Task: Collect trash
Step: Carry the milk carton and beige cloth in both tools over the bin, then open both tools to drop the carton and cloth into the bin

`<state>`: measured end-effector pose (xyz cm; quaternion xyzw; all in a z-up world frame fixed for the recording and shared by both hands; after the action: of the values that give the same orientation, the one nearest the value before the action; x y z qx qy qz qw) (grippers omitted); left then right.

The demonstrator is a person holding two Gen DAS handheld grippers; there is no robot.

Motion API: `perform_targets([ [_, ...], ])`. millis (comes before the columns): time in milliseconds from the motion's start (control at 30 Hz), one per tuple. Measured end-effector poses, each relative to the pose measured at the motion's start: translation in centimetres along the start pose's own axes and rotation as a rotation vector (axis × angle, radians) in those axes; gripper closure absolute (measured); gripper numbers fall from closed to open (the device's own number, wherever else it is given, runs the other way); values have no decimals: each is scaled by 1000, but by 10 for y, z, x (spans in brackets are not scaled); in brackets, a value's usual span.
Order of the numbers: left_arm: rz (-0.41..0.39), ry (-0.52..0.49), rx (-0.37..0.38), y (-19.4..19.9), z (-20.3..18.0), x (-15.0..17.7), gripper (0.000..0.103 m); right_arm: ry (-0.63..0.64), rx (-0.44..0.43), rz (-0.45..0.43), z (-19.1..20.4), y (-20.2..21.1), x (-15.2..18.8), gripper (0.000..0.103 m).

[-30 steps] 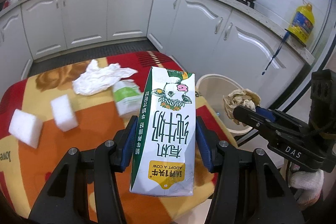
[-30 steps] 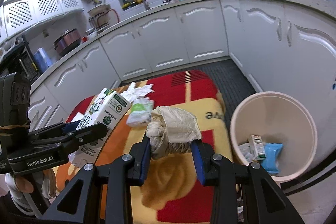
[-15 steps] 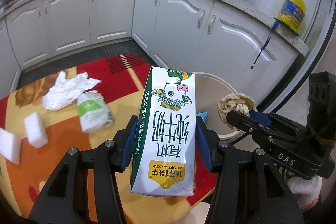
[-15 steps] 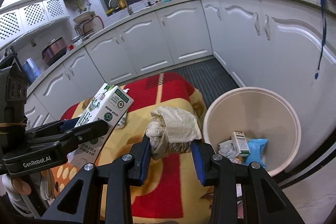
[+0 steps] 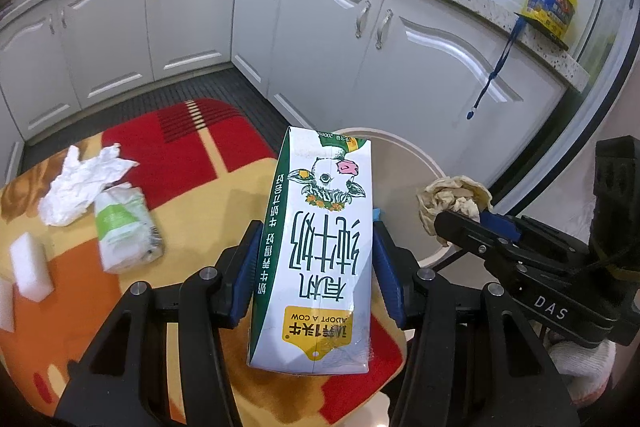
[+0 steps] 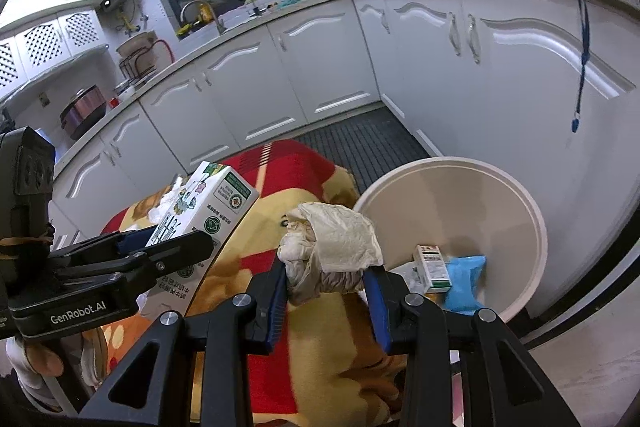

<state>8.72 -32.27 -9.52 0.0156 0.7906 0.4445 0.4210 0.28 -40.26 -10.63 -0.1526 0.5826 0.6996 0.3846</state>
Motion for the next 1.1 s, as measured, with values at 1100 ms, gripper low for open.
perform_targets([
  [1100,130,4,68,-116,-40,-11,52,-118,134,113,-94,-56,20,69],
])
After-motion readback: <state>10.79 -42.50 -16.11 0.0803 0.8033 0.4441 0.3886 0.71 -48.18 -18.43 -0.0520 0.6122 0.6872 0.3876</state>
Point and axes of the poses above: each gripper's, at about its wrist camera, not at the fingertips, and y roughly against the way its jaws point, z to its left, x to its underside, the point moved 7 cm from there along -y, roughly the way its jaws point, and after that the axes turned 3 degrees about x, right-handed, at the moved point
